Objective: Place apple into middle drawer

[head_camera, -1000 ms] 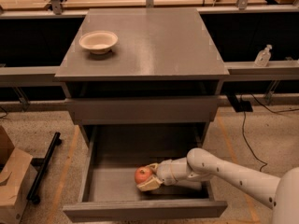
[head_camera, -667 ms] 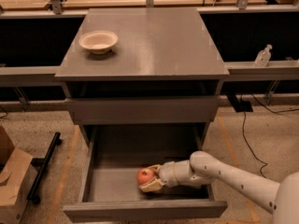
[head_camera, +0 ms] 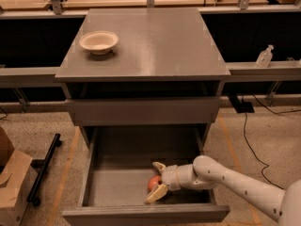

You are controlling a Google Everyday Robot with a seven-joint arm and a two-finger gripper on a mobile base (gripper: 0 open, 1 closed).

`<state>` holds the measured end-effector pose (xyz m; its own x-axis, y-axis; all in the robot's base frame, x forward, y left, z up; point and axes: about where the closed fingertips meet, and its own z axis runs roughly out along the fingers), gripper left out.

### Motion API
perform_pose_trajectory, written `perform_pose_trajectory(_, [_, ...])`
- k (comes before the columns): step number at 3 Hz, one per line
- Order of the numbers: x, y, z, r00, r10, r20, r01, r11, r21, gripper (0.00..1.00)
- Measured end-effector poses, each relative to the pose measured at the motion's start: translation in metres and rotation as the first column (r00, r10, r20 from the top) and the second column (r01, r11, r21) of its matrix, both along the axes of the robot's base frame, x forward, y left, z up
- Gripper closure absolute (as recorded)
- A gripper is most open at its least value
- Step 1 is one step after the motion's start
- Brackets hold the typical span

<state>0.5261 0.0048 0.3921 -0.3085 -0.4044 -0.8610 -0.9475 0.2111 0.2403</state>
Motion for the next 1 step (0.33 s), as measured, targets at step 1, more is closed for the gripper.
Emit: perform_pose_trajectory(1, [0.0, 0.0001, 0.0, 1.0, 0.0, 0.0, 0.0, 1.0, 0.0, 0.0])
